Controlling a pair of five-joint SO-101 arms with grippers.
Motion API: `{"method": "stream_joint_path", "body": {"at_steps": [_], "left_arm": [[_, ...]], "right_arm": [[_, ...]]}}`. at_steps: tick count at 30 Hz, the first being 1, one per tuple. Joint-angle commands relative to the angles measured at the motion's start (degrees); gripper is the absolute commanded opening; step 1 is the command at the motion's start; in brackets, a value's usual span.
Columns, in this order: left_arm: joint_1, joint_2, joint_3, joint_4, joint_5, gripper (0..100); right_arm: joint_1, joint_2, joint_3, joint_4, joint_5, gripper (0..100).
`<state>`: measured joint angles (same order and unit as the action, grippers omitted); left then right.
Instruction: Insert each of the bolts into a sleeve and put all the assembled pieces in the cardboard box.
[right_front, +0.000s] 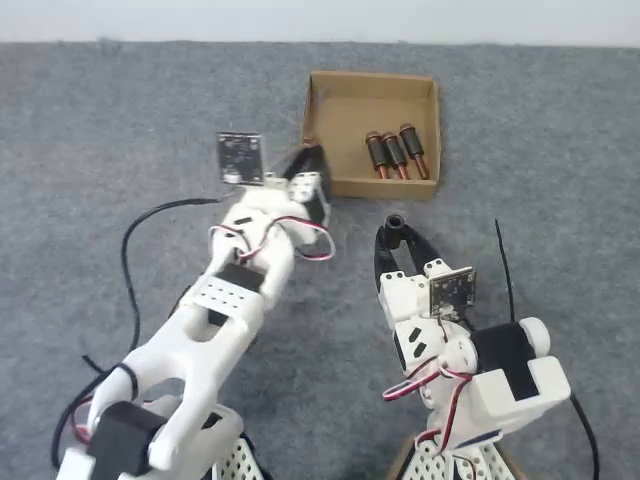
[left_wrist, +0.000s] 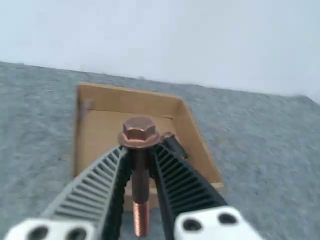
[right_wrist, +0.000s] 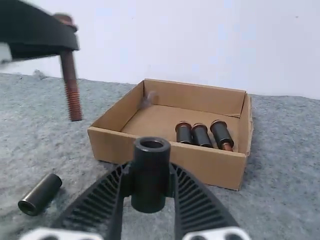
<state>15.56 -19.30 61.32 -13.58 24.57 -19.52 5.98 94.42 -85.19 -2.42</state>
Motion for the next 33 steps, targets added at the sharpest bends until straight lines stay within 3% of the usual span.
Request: {"method": "stream_joint_path", "body": {"at_steps": [1,7,18,24,33], "left_arm": [[4.84,-3.69,-6.29,2.81,-1.49,1],[10.37,-3.69,-8.48,6.86,-11.16,1],[15.91,-8.26,-9.45,7.3,-11.43,1],[19.08,-18.02,-6.55,14.51,-11.43,1],[15.56,-9.67,-5.85,6.77,-11.43,1]], "right_arm": [[-0.92,-2.24,1.67,0.04,-0.44,0.7],[-0.92,-2.24,1.67,0.04,-0.44,0.7],[-0.84,-2.24,1.67,0.04,-0.44,0.7],[-0.75,-2.24,1.67,0.04,-0.44,0.7],[-0.84,-2.24,1.67,0.04,-0.44,0.7]]}}
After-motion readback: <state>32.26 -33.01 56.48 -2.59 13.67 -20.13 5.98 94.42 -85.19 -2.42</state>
